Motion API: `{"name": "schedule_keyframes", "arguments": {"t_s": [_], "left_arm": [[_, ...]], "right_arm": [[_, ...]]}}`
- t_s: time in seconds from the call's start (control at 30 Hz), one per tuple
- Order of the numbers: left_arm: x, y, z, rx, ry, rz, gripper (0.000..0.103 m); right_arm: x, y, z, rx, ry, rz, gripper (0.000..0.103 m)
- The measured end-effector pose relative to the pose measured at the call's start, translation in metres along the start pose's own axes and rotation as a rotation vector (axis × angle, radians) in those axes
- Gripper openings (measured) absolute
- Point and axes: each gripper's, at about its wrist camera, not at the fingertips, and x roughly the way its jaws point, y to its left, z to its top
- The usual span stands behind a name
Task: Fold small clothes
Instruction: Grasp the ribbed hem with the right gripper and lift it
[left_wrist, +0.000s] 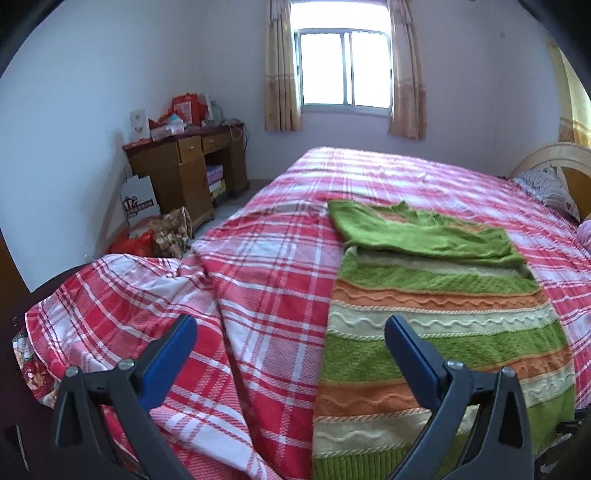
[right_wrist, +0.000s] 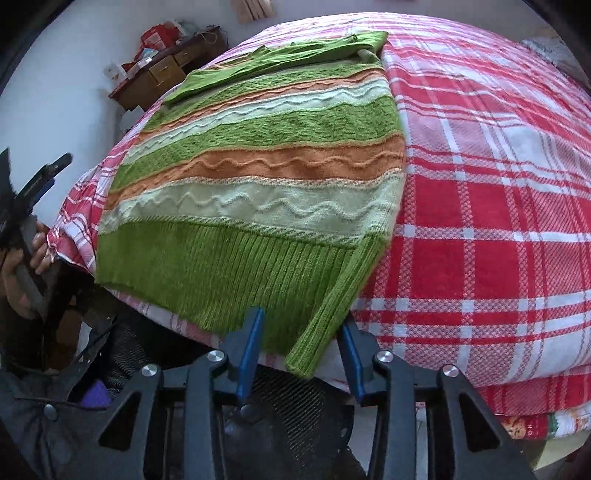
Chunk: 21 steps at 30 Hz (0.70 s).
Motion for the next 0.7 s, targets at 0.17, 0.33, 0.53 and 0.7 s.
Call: {"name": "schedule_keyframes", "arguments": {"t_s": [0.17, 0.33, 0.53, 0.7], "left_arm": [[0.001, 0.008, -0.002, -0.028, 0.003, -0.003, 0.103], [0.005, 0.012, -0.003, -0.038, 0.003, -0.012, 0.103], [0.013, 0.020, 0.003, -0.056, 0.014, -0.006, 0.103], [0.020, 0.024, 0.005, -0.070, 0.040, -0.033, 0.103]], "right_arm": [[-0.001, 0.000, 0.003, -0.021, 0.021, -0.056, 0.013], [-0.015, -0.009, 0.020, 0.062, 0.024, 0.166, 0.006], [-0.028, -0.005, 0.082, 0.095, -0.073, 0.362, 0.006], [-0.021, -0.013, 0.147, 0.143, -0.203, 0.330, 0.006]]}}
